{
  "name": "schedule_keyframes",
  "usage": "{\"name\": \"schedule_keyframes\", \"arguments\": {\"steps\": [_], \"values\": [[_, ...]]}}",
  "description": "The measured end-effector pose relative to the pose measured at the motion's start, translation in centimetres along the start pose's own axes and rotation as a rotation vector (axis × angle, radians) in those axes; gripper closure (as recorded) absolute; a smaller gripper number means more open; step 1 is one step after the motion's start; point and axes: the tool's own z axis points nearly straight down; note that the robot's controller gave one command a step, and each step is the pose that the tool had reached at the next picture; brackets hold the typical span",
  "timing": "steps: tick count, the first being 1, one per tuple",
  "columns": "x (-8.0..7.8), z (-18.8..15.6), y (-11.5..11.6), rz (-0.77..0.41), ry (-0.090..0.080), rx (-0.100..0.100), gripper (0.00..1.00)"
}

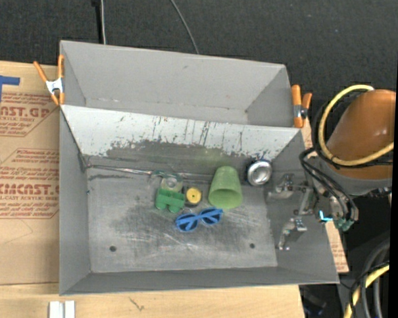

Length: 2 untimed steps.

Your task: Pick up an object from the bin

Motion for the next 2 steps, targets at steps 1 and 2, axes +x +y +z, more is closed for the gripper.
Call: {"name": "schedule_keyframes", "arguments": {"steps": [1, 2], "values": [[-5.8, 16.1, 9.0, -0.144, -0.016, 0.004, 0.0], [-5.5, 13.2, 10.8, -0.24, -0.01, 0.001, 0.0]]}}
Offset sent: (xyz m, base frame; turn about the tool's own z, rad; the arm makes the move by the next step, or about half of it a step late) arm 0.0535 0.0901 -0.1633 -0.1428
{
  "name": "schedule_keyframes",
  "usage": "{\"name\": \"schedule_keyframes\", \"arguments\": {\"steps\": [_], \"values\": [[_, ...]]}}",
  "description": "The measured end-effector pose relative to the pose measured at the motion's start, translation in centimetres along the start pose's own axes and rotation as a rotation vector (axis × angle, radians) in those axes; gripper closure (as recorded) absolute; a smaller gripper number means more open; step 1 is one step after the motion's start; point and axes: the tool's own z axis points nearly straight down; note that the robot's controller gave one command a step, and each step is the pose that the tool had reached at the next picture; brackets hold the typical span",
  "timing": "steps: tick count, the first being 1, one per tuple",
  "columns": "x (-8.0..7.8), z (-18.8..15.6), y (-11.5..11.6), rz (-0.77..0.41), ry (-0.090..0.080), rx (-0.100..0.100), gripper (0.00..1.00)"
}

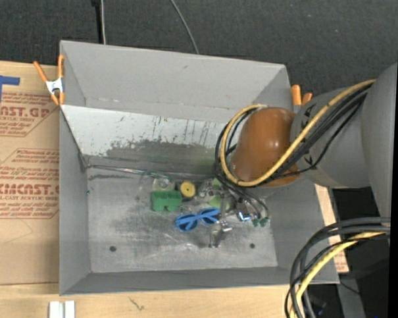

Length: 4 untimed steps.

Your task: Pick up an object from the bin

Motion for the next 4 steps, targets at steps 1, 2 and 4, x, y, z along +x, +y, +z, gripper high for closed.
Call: {"name": "schedule_keyframes", "arguments": {"steps": [1, 2, 4], "values": [[2.0, -0.5, -1.5, 0.17, 0.004, 0.0, 0.0], [-1.4, 2.7, 0.5, 0.411, 0.003, 0.003, 0.0], [-0.3, 2.3, 2.0, 0.415, -0.019, 0.002, 1.0]]}}
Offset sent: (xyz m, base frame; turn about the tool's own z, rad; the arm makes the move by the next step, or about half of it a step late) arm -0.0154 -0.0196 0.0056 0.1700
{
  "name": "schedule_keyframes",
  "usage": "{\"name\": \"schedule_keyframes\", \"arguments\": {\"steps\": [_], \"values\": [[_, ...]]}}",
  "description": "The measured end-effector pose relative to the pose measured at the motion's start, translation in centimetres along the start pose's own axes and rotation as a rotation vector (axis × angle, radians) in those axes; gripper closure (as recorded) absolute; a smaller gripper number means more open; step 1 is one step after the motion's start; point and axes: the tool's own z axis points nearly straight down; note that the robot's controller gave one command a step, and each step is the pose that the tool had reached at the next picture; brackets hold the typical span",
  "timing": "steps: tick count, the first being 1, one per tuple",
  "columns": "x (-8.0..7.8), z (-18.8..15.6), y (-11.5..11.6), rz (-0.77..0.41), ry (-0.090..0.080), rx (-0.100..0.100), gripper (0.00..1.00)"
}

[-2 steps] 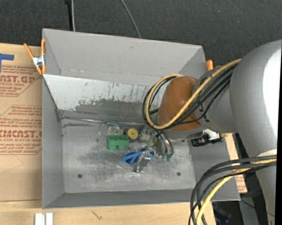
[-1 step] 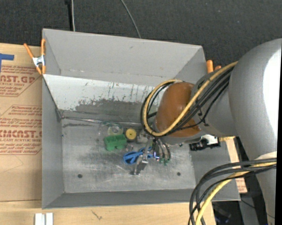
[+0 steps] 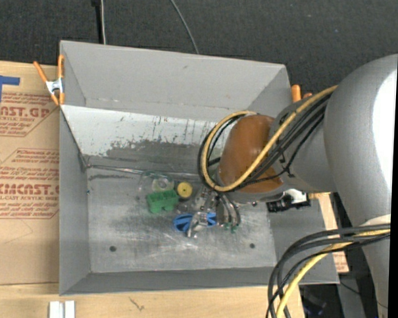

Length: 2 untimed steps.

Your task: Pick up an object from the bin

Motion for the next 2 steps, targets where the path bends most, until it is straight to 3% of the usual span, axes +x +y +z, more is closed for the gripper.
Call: {"name": "schedule_keyframes", "arguments": {"steps": [1, 2], "values": [[-0.2, -2.9, 0.1, -0.001, 0.018, 0.002, 1.0], [-0.5, -9.2, 0.2, -0.001, 0.015, 0.001, 1.0]]}}
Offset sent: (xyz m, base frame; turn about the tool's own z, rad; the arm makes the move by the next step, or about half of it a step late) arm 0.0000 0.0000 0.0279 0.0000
